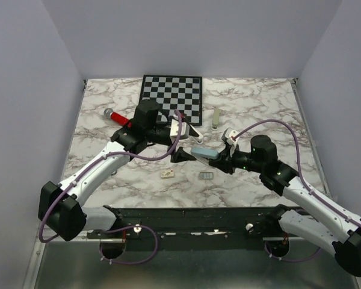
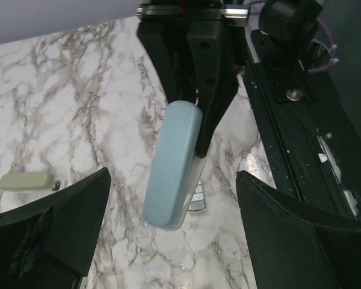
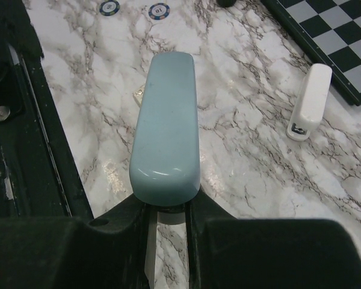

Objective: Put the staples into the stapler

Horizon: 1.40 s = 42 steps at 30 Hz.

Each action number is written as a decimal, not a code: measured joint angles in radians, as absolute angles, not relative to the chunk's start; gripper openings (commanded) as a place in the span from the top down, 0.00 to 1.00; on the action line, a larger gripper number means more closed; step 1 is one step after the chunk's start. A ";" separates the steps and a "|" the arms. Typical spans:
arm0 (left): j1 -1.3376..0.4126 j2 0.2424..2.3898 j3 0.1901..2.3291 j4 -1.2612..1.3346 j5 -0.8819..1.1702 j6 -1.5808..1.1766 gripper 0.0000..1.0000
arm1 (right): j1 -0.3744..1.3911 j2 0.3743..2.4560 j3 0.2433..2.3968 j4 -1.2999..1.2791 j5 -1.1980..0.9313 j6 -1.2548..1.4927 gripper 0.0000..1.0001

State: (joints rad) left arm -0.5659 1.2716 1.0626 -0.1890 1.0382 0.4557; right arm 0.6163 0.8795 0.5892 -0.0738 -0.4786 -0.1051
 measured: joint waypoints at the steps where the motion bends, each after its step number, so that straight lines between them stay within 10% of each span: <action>1: -0.580 1.283 1.079 -0.213 1.040 0.471 0.09 | 0.616 0.885 0.599 -0.077 -0.489 -0.108 0.97; 23: -0.685 1.435 1.205 -0.490 1.044 0.614 0.28 | 0.616 0.950 0.676 -0.128 -0.626 -0.158 0.97; 32: -0.690 1.481 1.256 -0.552 1.036 0.646 0.57 | 0.616 0.993 0.716 -0.139 -0.651 -0.175 0.96; 37: -0.689 1.494 1.272 -0.591 1.008 0.666 0.99 | 0.617 1.017 0.721 -0.148 -0.665 -0.186 0.91; 42: -0.690 1.493 1.272 -0.606 0.975 0.677 1.00 | 0.620 1.030 0.722 -0.144 -0.661 -0.188 0.79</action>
